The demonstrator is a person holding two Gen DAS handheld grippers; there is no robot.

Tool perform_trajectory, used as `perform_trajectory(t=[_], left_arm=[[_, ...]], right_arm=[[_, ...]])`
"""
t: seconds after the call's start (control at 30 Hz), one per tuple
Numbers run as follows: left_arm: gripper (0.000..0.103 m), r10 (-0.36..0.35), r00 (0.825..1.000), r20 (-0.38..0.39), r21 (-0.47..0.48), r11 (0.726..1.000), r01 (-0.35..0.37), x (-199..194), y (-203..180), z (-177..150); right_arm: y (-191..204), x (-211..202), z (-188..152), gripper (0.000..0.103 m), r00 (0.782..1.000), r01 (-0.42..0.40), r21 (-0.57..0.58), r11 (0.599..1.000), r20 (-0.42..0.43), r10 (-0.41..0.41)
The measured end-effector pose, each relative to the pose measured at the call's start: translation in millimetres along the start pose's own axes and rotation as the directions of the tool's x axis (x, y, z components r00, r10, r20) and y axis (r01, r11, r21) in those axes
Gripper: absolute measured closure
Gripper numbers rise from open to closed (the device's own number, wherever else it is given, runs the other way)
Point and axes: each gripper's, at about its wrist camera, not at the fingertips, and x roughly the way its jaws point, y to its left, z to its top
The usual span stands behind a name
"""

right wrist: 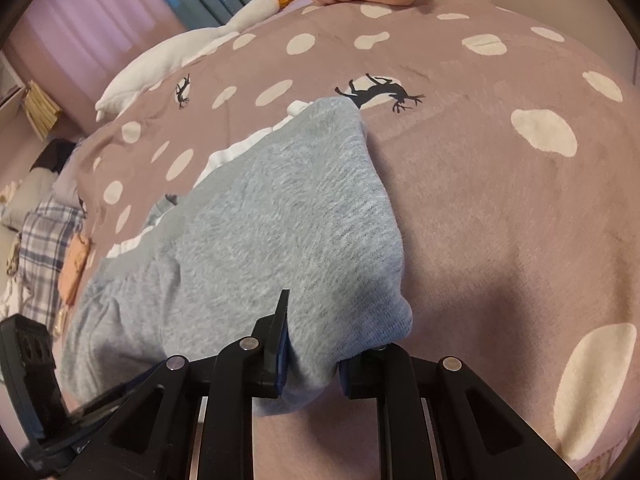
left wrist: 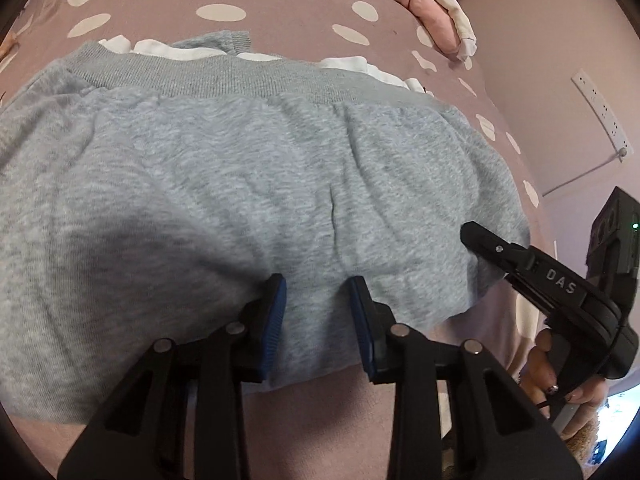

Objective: Fold small clothes

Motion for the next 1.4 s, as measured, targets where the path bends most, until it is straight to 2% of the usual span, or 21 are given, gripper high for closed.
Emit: perform_trajectory(t=[0.2,0.3,0.37,0.43,0.5,0.7,0.83,0.9,1.1,1.23,1.4], left_arm=[[0.07,-0.029,0.999,-0.02,-0.007,1.0,0.028,-12.7,3.0,-3.4],[0.069,-0.028,1.0,-0.007,-0.018,0.999,0.028,-29.4,7.1,-4.9],[0.066,-0.022,1.0,0.021,-0.023,0.999,0.023,-44.4,12.0,-6.9],[0.053,-0.009,0.998,0.055,-0.029,1.0,0.011,-60.6,18.2,-7.7],[0.046,0.03,0.994,0.104,-0.047,0.999,-0.026,-78.8,29.2,-9.3],[0.039,0.088,0.974,0.207,-0.148,0.987,-0.057,-119.4,68.2,-8.6],[0.039,0.123,0.963,0.24,-0.209,0.975,-0.073,-135.8,90.0,-8.9],[0.039,0.132,0.958,0.253,-0.232,0.97,-0.072,-143.0,98.7,-11.3],[0.039,0.16,0.949,0.272,-0.288,0.954,-0.078,-153.0,116.3,-10.3],[0.039,0.175,0.947,0.271,-0.313,0.946,-0.085,-156.2,123.7,-14.0],[0.039,0.189,0.947,0.26,-0.328,0.94,-0.098,-155.5,129.4,-15.8]], right_arm=[[-1.9,9.9,4.3,0.086,1.0,-0.004,0.03,1.0,0.001,0.004],[1.1,12.5,6.4,0.086,1.0,0.009,0.02,1.0,0.007,-0.009],[7.5,11.3,7.5,0.086,0.999,0.027,-0.007,1.0,0.018,-0.027],[15.1,6.6,8.8,0.086,0.998,0.049,-0.034,0.998,0.044,-0.048],[21.1,1.3,11.0,0.086,0.996,0.056,-0.055,0.997,0.065,-0.053],[47.9,-26.3,23.8,0.087,0.989,0.017,-0.127,0.992,0.147,0.002],[78.9,-38.6,27.7,0.087,0.98,0.028,-0.23,0.973,0.197,0.019],[93.3,-40.8,28.2,0.088,0.977,0.004,-0.268,0.963,0.205,0.053],[149.1,-41.9,13.8,0.088,0.967,-0.059,-0.454,0.889,0.195,0.164],[176.4,-29.7,-5.3,0.088,0.969,-0.106,-0.551,0.828,0.131,0.211],[194.1,-1.6,-26.5,0.088,0.975,-0.175,-0.597,0.783,0.003,0.221]])
